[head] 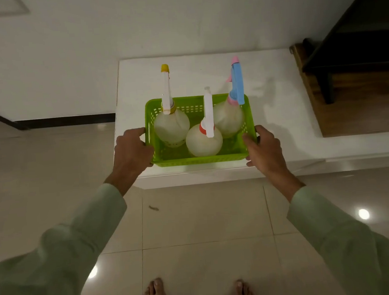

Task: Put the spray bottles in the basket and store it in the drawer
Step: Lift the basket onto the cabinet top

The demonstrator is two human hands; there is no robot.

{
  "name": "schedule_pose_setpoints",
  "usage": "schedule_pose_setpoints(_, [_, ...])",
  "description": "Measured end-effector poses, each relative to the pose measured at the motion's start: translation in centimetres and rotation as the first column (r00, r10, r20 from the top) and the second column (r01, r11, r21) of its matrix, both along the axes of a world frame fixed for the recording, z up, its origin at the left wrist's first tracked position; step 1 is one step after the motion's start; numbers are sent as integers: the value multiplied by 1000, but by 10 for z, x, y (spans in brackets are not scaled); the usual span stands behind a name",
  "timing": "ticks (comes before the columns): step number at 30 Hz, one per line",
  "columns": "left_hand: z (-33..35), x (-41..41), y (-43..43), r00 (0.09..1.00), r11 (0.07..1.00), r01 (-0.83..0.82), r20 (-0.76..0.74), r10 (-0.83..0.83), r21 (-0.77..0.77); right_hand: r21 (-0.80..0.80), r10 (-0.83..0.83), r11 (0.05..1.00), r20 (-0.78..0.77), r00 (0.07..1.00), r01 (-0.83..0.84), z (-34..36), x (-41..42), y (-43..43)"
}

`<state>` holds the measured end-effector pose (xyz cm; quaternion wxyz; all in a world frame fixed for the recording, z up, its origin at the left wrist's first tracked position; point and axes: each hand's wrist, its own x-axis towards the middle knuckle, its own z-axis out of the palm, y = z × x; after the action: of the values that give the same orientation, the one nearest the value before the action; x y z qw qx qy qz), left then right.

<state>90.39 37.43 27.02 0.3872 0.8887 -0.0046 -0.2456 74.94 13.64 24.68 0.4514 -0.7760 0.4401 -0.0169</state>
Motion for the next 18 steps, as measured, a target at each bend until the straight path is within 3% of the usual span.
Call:
schedule_pose_setpoints(3, [-7, -29, 12, 987, 986, -120, 89, 131, -119, 107, -137, 987, 140, 981, 122, -6, -22, 15])
schedule_pose_setpoints(6, [-25, -77, 27, 916, 940, -255, 254, 309, -225, 98, -307, 952, 317, 897, 291, -28, -56, 45])
schedule_pose_setpoints(9, [-55, -123, 28, 910, 922, -298, 219, 352, -246, 222, -406, 909, 271, 873, 353, -68, -80, 76])
schedule_pose_setpoints(12, [-98, -145, 21, 889, 856, -457, -103, 445, -244, 448, -465, 804, 63, 883, 391, -109, -84, 89])
schedule_pose_setpoints(15, [-140, -143, 19, 581, 632, -757, -612, 536, -165, 700, -589, 499, -159, 793, 511, -142, -78, 84])
schedule_pose_setpoints(16, [-155, -142, 17, 499, 584, -798, -709, 498, -151, 751, -612, 408, -198, 766, 520, -154, -76, 81])
schedule_pose_setpoints(18, [-188, -138, 13, 426, 527, -834, -800, 424, -165, 814, -650, 288, -221, 727, 504, -183, -69, 76])
